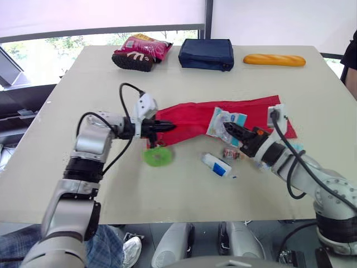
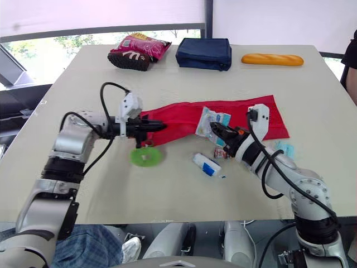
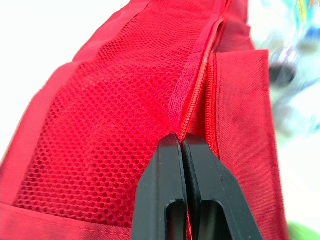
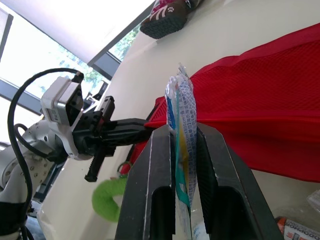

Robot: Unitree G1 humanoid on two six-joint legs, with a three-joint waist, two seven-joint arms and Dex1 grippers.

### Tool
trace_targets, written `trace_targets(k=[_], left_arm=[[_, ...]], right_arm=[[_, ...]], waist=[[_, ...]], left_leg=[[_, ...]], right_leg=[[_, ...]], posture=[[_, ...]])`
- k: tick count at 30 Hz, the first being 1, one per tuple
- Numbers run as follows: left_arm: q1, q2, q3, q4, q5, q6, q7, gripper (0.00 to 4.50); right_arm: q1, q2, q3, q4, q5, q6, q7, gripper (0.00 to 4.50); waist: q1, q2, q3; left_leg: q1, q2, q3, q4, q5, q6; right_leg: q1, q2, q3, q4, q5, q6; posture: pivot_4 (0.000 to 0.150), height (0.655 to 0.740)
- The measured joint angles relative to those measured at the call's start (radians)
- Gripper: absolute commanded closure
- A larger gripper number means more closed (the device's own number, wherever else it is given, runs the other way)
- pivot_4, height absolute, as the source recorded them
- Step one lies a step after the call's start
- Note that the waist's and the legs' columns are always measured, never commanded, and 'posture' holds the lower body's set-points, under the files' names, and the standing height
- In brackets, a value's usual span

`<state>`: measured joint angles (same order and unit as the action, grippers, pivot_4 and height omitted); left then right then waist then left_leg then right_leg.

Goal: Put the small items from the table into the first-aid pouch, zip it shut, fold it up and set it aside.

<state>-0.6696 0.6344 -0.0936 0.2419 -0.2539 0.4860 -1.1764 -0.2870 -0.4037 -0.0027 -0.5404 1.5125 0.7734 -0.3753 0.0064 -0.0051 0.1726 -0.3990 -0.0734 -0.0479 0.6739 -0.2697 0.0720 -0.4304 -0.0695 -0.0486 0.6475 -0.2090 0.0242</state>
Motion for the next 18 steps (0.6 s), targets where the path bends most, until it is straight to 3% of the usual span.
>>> trace_targets(k=[9,18], left_arm=[[0.016,-0.071,-0.034,-0.063,0.003,0.115,0.124,4.48],[0.016,-0.166,-0.035,-0.106,-0.001,0.147,0.226,4.48]], right_arm=[[-0.002,0.191,0.102,0.002,0.111,-0.055,-0.224,4.42],[0.037,0.236,0.122,0.083,0.084,-0.079,-0.276,4.42]], waist=[[-0.010,0.000,0.000],[-0.011,0.000,0.000]], left_leg=[[0.002,0.000,0.001,0.000,0.001,-0.002],[0.002,-0.001,0.002,0.001,0.001,-0.002]], right_leg=[[-0.001,0.000,0.002,0.006,0.000,0.000],[-0.002,0.000,0.003,0.007,0.000,0.000]], posture=[[0.150,0.7395],[0.150,0.7395]])
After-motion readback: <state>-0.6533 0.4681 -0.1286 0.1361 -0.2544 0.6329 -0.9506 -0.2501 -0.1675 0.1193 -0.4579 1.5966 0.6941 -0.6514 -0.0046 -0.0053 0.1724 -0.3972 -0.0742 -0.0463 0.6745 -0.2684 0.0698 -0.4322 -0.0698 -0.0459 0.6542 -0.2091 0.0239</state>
